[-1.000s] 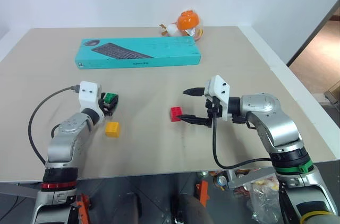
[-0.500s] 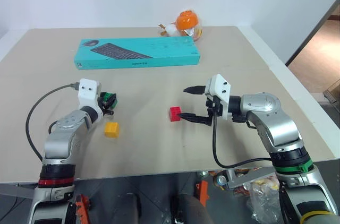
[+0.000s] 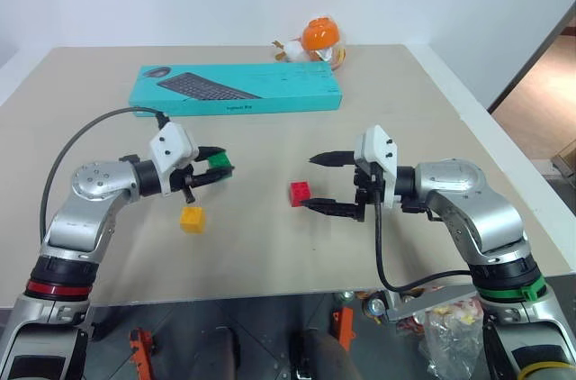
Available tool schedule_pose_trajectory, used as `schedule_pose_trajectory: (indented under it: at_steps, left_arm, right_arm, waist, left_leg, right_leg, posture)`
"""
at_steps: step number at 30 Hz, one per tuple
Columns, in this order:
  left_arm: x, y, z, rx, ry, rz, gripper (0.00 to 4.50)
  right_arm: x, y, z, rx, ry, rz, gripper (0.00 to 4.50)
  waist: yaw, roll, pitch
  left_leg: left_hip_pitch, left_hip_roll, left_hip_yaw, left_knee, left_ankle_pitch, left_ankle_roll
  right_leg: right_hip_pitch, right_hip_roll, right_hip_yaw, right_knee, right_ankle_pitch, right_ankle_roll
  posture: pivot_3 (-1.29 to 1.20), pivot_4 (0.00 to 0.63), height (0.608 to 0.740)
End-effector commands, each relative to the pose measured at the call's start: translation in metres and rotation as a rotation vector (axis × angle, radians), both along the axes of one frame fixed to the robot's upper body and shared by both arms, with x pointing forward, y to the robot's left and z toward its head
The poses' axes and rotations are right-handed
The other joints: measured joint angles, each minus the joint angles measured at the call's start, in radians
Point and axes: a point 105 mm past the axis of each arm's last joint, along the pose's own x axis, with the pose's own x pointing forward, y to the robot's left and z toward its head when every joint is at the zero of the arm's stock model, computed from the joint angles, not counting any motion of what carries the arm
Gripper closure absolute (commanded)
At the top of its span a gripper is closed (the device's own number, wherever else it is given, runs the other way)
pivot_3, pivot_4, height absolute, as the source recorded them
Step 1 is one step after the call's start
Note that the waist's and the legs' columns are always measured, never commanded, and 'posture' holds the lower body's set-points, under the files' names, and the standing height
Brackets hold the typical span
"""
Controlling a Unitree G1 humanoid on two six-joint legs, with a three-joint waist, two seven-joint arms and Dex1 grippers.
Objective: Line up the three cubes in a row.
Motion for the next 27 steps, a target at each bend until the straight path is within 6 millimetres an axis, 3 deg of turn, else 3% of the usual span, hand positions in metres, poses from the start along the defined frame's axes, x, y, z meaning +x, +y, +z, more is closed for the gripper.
schedule_pose_trajectory:
  at_steps: [1,13,27]
  left_arm:
    - [-0.001,-0.012,-0.002,0.041,0.026,-0.11,3.2]
    - [0.009,-0.033,-0.028,0.105,0.135,-0.191,3.2]
    - [0.012,-0.055,-0.027,0.04,0.145,-0.212,3.2]
  right_arm:
    - [-0.002,-0.004,0.016,0.019,-0.071,-0.022,0.0]
    - [-0.005,-0.012,0.015,0.014,-0.084,-0.08,0.0]
    - [-0.007,-0.018,0.012,-0.012,-0.089,-0.108,0.0]
  waist:
    - [0.0,0.0,0.0]
    - [0.0,0.0,0.0]
    - [-0.001,0.0,0.0]
  left_leg:
    - [0.0,0.0,0.0,0.0,0.0,0.0]
    - [-0.001,0.0,-0.001,0.0,0.0,0.0]
    - [0.0,0.0,-0.001,0.001,0.0,0.0]
  right_leg:
    - [0.0,0.0,0.0,0.0,0.0,0.0]
    - [0.0,0.002,0.0,0.0,0.002,0.004]
    - [0.0,0.002,0.001,0.0,0.002,0.005]
  posture:
    - [0.0,0.15,0.74]
    - [0.0,0.15,0.74]
    - [0.0,0.15,0.74]
